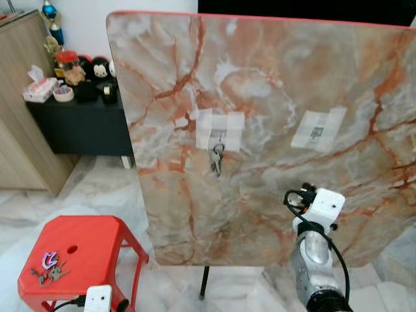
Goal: Hang keys on a hook
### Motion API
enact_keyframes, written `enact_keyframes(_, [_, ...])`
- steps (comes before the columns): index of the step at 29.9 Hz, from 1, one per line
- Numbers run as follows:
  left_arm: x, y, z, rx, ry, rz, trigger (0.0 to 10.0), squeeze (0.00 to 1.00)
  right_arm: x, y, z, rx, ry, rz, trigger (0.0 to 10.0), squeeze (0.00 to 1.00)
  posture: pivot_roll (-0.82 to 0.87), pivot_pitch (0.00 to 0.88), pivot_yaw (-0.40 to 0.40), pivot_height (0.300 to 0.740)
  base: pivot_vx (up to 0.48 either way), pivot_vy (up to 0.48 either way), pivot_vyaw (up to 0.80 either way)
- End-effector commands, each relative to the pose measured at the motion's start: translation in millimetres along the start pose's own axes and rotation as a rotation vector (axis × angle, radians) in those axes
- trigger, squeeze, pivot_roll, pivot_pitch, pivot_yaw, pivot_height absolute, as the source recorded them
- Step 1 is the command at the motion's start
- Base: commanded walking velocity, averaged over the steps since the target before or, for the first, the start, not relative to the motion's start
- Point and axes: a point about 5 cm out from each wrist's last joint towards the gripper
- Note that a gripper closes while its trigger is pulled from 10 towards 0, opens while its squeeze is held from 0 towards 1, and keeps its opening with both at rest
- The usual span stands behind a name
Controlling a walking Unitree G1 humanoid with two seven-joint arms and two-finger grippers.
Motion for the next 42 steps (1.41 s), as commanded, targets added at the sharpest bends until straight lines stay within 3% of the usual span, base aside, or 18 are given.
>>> enact_keyframes(1, [3.0,-1,-0.4,-0.011,-0.021,-0.023,10.0,0.0,3.6,6,-1.4,0.049,-0.012,0.045,10.0,0.0,0.05,0.0,-0.061,0.74,0.0,0.0,0.0])
enact_keyframes(3, [3.2,-1,-0.5,-0.011,-0.021,-0.025,10.0,0.0,5.0,11,-2.5,0.082,-0.029,0.093,10.0,0.0,0.05,0.0,-0.061,0.74,0.0,0.0,0.0])
enact_keyframes(4, [3.4,-1,-0.8,-0.013,-0.021,-0.027,10.0,0.0,5.6,14,-4.4,0.093,-0.048,0.161,10.0,0.0,0.05,0.0,-0.059,0.74,0.0,0.0,0.0])
enact_keyframes(8, [3.9,-1,-1.0,-0.02,-0.022,-0.027,10.0,0.0,6.1,14,-7.4,0.08,-0.065,0.158,10.0,0.0,0.05,0.0,-0.057,0.74,0.0,0.0,0.0])
enact_keyframes(16, [6.7,3,-2.9,-0.002,-0.025,-0.023,10.0,0.0,-6.6,40,-18.2,0.221,-0.001,0.271,10.0,0.0,0.05,0.0,-0.06,0.74,0.0,0.0,0.0])
enact_keyframes(36, [10.3,-1,-2.7,-0.019,-0.023,-0.018,10.0,0.0,-5.9,52,-29.7,0.224,-0.059,0.295,10.0,0.0,0.04,0.0,-0.063,0.74,0.0,0.0,0.0])
enact_keyframes(42, [10.1,0,-2.9,-0.016,-0.024,-0.018,10.0,0.0,-11.1,56,-34.6,0.223,-0.037,0.351,10.0,0.0,0.04,0.0,-0.063,0.74,0.0,0.0,0.0])
Point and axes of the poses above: a point about 5 cm out from each wrist's last joint towards the gripper, its own z axis pointing back from the gripper into the wrist, its own y axis along the axis of the wrist's last joint, x = y × z, and after that the axes turned 11 degrees about z, right-handed
